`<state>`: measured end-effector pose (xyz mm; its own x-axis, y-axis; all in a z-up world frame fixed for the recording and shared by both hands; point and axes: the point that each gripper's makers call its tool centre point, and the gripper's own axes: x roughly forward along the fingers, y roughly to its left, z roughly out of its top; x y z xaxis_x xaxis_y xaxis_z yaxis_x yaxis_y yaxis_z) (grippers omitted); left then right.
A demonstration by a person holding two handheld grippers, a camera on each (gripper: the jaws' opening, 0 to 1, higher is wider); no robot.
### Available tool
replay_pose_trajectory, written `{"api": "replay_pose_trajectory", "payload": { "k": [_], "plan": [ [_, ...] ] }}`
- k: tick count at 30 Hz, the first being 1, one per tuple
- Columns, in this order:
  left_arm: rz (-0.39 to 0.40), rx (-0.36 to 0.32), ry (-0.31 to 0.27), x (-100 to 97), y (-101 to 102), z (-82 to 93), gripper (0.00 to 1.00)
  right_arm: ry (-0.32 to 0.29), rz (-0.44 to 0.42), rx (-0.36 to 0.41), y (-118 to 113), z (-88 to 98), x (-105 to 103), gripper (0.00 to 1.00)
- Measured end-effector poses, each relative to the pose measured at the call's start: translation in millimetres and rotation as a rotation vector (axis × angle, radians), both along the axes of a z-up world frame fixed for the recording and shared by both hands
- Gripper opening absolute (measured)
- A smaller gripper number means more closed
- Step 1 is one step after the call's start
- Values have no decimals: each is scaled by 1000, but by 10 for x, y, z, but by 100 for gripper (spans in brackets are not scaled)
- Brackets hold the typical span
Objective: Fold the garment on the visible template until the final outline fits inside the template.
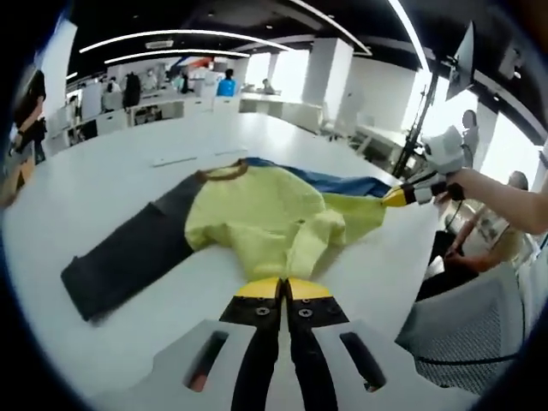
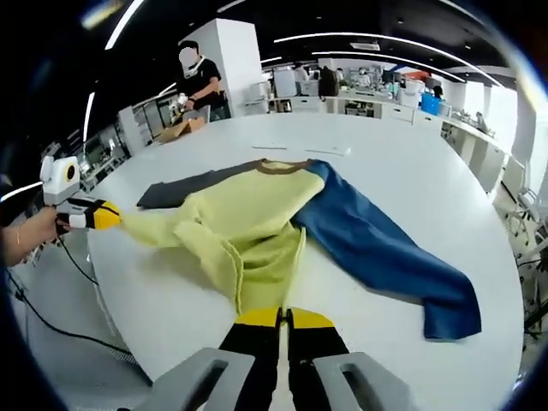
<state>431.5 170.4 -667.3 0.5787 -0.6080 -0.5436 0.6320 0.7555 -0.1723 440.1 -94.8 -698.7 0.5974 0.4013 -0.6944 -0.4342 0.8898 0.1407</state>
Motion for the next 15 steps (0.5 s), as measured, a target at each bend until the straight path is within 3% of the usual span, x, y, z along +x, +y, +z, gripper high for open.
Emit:
{"api": "replay_pose_trajectory", "payload": {
  "k": [5,15],
  "plan": [
    [-7,7,13,-141,24,-24,0,15,-8,4,15,-21,-103,0],
    [-41,90,32,-432,95,-123,0,55,-31,10,-14,-108,-310,0]
  ]
}}
